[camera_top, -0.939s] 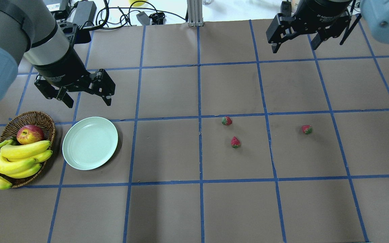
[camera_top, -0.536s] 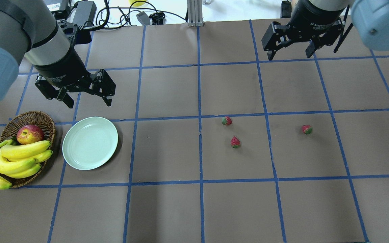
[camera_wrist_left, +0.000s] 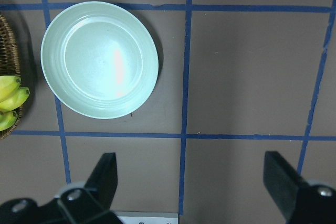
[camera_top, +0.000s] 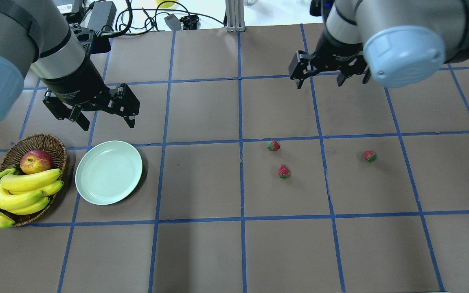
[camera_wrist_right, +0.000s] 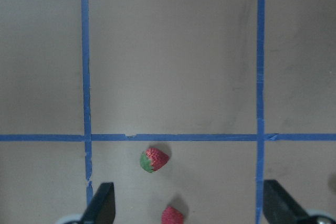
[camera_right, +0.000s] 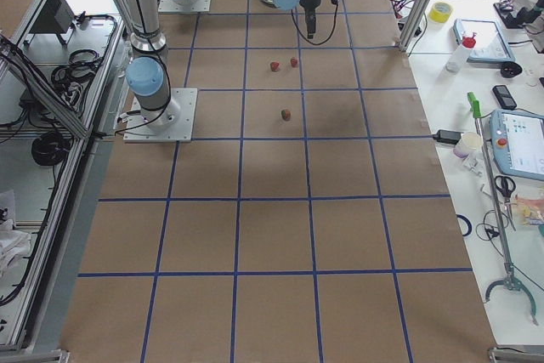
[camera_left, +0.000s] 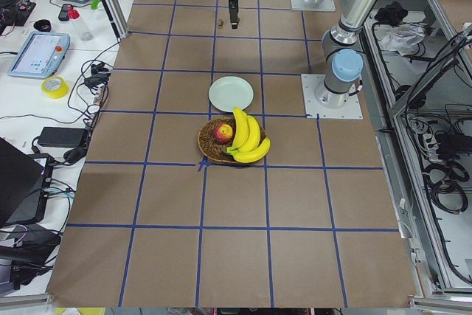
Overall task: Collect all strawberries into plate
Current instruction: 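Reach the right gripper down and grasp the strawberry farthest from the robot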
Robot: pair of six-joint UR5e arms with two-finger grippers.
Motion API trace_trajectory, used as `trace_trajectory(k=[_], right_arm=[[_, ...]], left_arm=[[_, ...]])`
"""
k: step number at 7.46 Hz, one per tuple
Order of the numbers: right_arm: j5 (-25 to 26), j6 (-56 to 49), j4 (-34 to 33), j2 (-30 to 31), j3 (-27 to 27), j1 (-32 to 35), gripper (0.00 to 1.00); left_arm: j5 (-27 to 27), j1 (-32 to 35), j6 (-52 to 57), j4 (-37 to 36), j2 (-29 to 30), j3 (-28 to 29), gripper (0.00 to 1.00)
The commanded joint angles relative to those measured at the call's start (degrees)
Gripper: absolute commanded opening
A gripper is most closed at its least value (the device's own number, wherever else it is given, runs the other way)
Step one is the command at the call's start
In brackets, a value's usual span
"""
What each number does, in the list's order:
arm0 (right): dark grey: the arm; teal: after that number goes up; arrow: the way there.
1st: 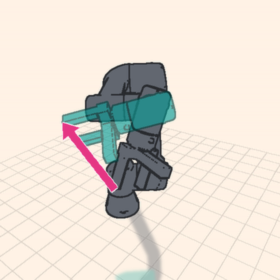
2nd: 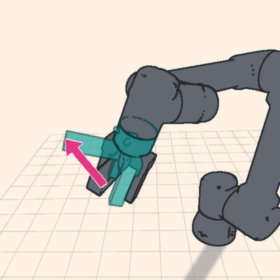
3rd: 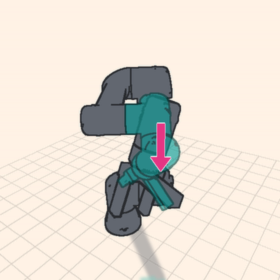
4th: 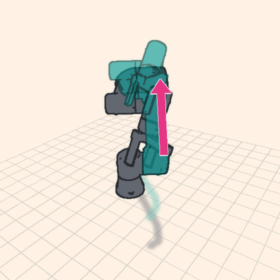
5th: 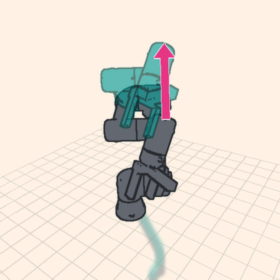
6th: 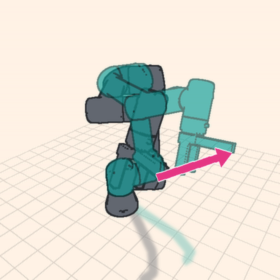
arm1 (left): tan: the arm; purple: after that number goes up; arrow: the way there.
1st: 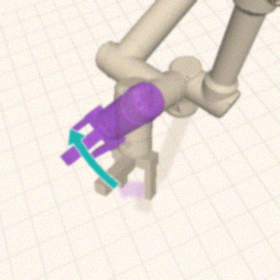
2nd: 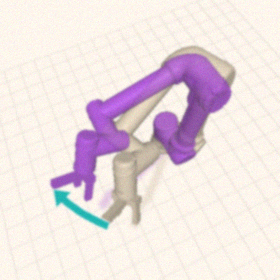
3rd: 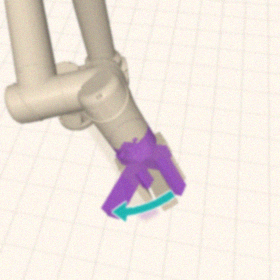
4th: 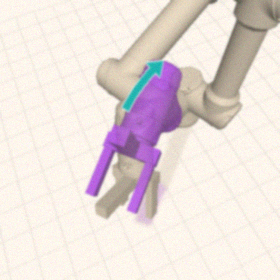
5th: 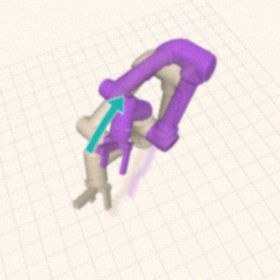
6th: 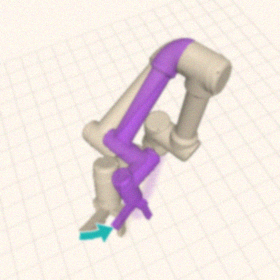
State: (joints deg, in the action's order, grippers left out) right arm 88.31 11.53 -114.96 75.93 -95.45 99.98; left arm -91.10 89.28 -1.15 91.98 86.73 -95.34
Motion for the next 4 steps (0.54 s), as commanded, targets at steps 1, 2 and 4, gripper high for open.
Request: trace_trajectory(k=[1,2,4], right_arm=[[3.69,12.69,-10.4,-6.12,-4.63,5.22,1.0],[3.8,14.99,-15.5,-8.67,-6.92,5.4,1.0],[3.8,15.54,-20.19,-12.72,-9.75,5.4,1.0]], left_arm=[[0.04,0.01,0.01,-0.14,0.1,-0.02,1.0],[0.04,0.01,0.01,-0.23,0.19,-0.02,1.0],[0.04,0.01,0.01,0.04,0.1,-0.02,1.0]])
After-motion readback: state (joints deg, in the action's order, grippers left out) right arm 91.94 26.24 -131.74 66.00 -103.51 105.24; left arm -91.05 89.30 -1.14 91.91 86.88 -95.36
